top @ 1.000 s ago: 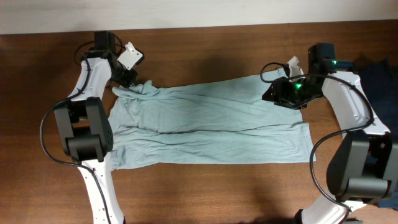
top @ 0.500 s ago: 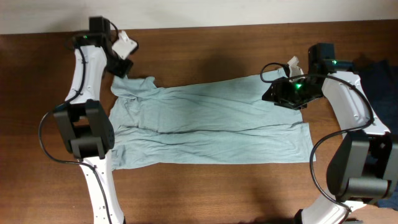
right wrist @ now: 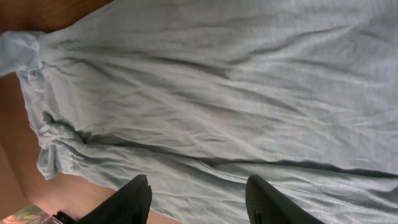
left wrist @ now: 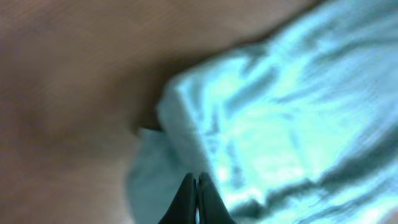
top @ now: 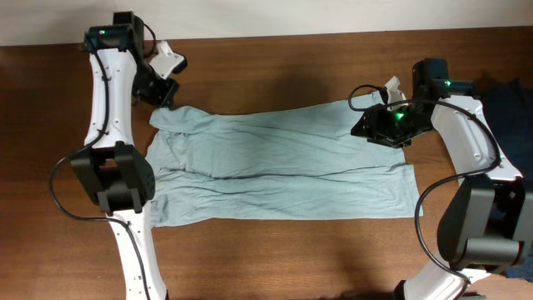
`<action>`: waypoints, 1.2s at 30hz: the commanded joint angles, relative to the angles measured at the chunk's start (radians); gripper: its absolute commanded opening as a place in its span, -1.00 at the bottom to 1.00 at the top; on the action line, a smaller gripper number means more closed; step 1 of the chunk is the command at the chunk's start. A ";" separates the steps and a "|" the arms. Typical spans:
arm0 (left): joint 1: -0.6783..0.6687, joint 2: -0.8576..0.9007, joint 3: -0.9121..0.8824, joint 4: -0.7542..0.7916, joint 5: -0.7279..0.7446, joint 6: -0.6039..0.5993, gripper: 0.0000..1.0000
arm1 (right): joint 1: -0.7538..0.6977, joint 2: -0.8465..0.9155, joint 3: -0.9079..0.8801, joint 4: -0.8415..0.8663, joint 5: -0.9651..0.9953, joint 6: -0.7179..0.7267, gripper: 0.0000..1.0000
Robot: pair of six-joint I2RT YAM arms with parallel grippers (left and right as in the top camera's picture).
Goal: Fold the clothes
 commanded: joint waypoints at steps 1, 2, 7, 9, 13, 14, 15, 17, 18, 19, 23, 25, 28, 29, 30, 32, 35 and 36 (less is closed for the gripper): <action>-0.031 -0.006 0.020 -0.067 0.057 -0.007 -0.99 | -0.006 -0.012 0.010 0.001 -0.005 -0.011 0.08; -0.036 -0.006 0.019 -0.083 0.057 -0.007 -0.99 | -0.006 -0.012 0.010 0.001 -0.005 -0.011 0.08; -0.064 -0.006 0.015 -0.135 0.064 -0.021 -0.92 | -0.006 -0.012 0.010 0.000 -0.006 -0.011 0.08; -0.072 -0.006 0.015 -0.135 0.064 -0.047 -0.88 | -0.006 -0.012 0.010 0.000 -0.006 -0.011 0.08; -0.091 -0.006 0.010 -0.135 0.061 -0.095 -0.92 | -0.006 -0.012 0.010 -0.004 -0.006 -0.011 0.08; -0.097 -0.006 0.005 -0.135 0.060 -0.097 -0.95 | -0.006 -0.012 0.010 -0.006 -0.006 -0.011 0.08; -0.103 -0.006 -0.002 -0.135 0.058 -0.105 -0.95 | -0.006 -0.012 0.010 -0.011 -0.005 -0.011 0.08; -0.116 -0.006 -0.022 -0.135 0.006 -0.141 -0.95 | -0.006 -0.012 0.010 -0.016 -0.005 -0.012 0.08; -0.122 -0.006 -0.037 -0.135 -0.029 -0.165 -0.95 | -0.006 -0.012 0.010 -0.019 -0.005 -0.012 0.09; -0.130 -0.006 -0.055 -0.135 -0.061 -0.184 -0.94 | -0.006 -0.012 0.010 -0.020 -0.005 -0.012 0.08; -0.157 -0.006 -0.151 -0.135 -0.069 -0.193 -0.84 | -0.006 -0.012 0.010 -0.011 -0.005 -0.012 0.09; -0.165 -0.006 -0.169 -0.122 -0.069 -0.198 -0.66 | -0.006 -0.012 0.010 -0.006 -0.005 -0.012 0.08; -0.177 -0.006 -0.171 -0.084 -0.069 -0.225 -0.04 | -0.006 -0.012 0.010 -0.003 -0.005 -0.012 0.09; -0.180 -0.006 -0.171 -0.080 -0.069 -0.227 0.00 | -0.006 -0.012 0.010 -0.003 -0.005 -0.012 0.08; -0.181 -0.006 -0.171 -0.080 -0.071 -0.227 0.01 | -0.006 -0.012 0.010 -0.003 -0.005 -0.012 0.09; -0.181 -0.006 -0.164 -0.084 -0.110 -0.250 0.01 | -0.006 -0.012 0.010 -0.003 -0.005 -0.012 0.09; -0.178 -0.008 -0.082 -0.135 -0.236 -0.340 -0.03 | -0.006 -0.012 0.010 0.001 -0.005 -0.012 0.09; -0.174 -0.016 -0.051 -0.135 -0.257 -0.370 -0.10 | -0.006 -0.012 0.010 0.001 -0.005 -0.012 0.10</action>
